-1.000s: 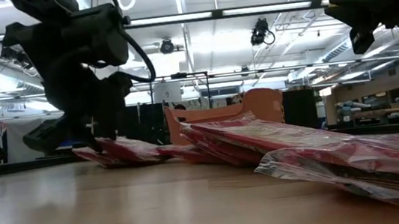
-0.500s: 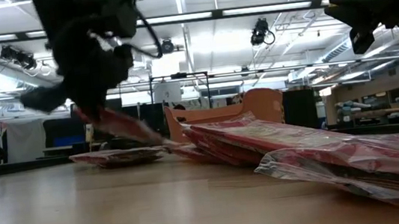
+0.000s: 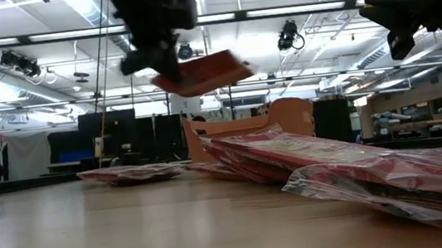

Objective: Sort popcorn bags into baskets
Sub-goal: Put the red popcorn pack into the orange bin

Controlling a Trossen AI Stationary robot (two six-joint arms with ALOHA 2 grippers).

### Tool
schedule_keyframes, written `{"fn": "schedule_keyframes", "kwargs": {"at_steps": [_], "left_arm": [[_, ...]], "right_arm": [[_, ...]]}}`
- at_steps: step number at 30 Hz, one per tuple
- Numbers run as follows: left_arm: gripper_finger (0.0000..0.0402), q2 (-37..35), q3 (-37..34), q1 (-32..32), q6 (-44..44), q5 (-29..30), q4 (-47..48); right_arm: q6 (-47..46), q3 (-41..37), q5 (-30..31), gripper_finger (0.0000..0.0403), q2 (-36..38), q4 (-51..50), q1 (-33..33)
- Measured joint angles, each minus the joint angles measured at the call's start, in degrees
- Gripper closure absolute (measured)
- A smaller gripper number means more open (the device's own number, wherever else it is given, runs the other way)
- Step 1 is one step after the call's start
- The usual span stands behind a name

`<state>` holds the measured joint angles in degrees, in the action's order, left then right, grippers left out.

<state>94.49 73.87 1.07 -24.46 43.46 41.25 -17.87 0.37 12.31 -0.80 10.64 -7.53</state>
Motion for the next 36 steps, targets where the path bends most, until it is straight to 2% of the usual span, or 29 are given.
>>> {"fn": "schedule_keyframes", "kwargs": {"at_steps": [8, 11, 16, 20, 25, 29, 33, 36], "left_arm": [[0.0375, 3.13, -3.94, -10.56, -12.93, -6.55, -27.17], [0.0375, 6.24, -3.95, -13.13, -16.83, -10.37, -33.84], [0.0376, 12.59, -4.00, -15.73, -24.14, -11.85, -42.20], [0.0359, 16.54, -4.04, -16.94, -25.92, -11.20, -41.70], [0.0282, 17.40, -4.02, -16.18, -26.27, -6.23, -41.18], [0.0223, 15.08, -3.41, -13.76, -26.96, -4.94, -37.40], [0.0198, 11.23, -3.27, -9.59, -24.43, -5.39, -32.40], [0.0197, 7.71, -3.28, -6.20, -19.37, -10.81, -25.25]], "right_arm": [[0.00, 0.01, -0.01, 0.0307, 0.00, 0.01, 0.01], [0.00, 0.01, -0.01, 0.0307, 0.01, 0.03, 0.01], [0.00, 0.01, -0.01, 0.0307, 0.00, 0.05, 0.00], [0.00, 0.01, -0.06, 0.0307, 0.01, 0.08, 0.00], [0.00, 0.01, -0.05, 0.0307, 0.02, 0.03, 0.02], [0.00, -0.01, -0.03, 0.0307, 0.00, 0.03, 0.02], [0.00, 0.01, -0.01, 0.0307, 0.01, 0.03, 0.02], [0.00, -0.01, -0.03, 0.0307, 0.02, 0.03, 0.02]]}}
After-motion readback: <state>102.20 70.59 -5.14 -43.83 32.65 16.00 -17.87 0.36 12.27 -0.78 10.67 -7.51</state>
